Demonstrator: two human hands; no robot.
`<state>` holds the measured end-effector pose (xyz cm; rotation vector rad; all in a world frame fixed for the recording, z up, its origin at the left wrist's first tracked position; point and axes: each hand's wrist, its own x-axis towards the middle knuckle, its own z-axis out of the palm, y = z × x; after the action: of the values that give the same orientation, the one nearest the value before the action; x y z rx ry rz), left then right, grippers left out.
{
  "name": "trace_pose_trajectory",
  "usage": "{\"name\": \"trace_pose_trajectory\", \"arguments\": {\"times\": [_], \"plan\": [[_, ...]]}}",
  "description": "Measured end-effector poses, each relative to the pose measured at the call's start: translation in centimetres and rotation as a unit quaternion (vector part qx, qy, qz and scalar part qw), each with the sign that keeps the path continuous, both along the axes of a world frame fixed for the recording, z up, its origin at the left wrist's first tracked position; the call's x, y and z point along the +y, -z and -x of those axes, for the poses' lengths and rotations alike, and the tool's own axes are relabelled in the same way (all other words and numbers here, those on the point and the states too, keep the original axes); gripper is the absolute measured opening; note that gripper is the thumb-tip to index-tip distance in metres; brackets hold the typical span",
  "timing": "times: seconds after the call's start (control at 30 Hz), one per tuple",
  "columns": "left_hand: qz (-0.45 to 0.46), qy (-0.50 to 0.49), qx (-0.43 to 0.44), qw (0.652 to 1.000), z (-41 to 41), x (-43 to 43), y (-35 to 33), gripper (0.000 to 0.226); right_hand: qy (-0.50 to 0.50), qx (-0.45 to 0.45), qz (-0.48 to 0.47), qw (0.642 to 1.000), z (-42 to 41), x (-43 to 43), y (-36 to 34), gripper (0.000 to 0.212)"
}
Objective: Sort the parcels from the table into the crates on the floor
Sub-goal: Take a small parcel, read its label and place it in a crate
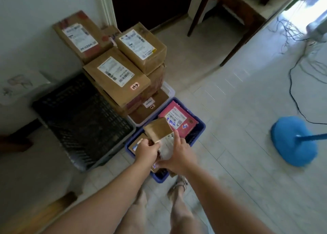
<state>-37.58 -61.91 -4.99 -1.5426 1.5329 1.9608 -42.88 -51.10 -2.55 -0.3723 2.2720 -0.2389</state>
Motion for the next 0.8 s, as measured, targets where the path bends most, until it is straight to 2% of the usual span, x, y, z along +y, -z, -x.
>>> {"name": "trace_pose_trajectory", "arguments": {"times": [0.23,0.33,0.37,0.47,0.53,0.6,0.67,0.7,0.8], "plan": [[-0.017,0.023,-0.009,1.000,4.3,-0.2,10.1,0.007,0.007,0.014,0.011,1.000,5.4,1.0,12.0,0.121],[0.085,0.134,-0.029,0.987,4.5,-0.7,15.6,0.012,0.013,-0.012,0.035,0.999,7.5,2.6,17.3,0.120],[0.140,0.210,-0.061,0.966,4.4,-0.9,17.0,0.006,0.012,-0.021,0.038,0.999,8.0,3.1,18.4,0.120],[0.290,0.421,-0.123,0.850,3.8,-1.1,21.7,0.034,-0.008,-0.037,0.035,0.999,8.9,4.2,22.3,0.120],[0.341,0.507,-0.126,0.781,3.6,-1.2,24.4,0.048,-0.013,-0.036,0.041,0.998,9.1,4.2,24.3,0.120],[0.348,0.562,-0.151,0.736,3.5,-1.4,26.4,0.061,-0.024,-0.039,0.051,0.998,9.0,3.8,25.8,0.120],[0.356,0.588,-0.178,0.704,3.2,-1.7,28.0,0.068,-0.046,-0.051,0.054,0.996,8.6,3.4,26.9,0.119],[0.354,0.591,-0.184,0.701,3.0,-1.7,28.8,0.069,-0.055,-0.055,0.053,0.996,8.4,3.2,27.6,0.119],[0.342,0.577,-0.167,0.722,2.5,-2.0,30.0,0.067,-0.062,-0.027,0.054,0.996,8.4,2.3,29.1,0.114]]}}
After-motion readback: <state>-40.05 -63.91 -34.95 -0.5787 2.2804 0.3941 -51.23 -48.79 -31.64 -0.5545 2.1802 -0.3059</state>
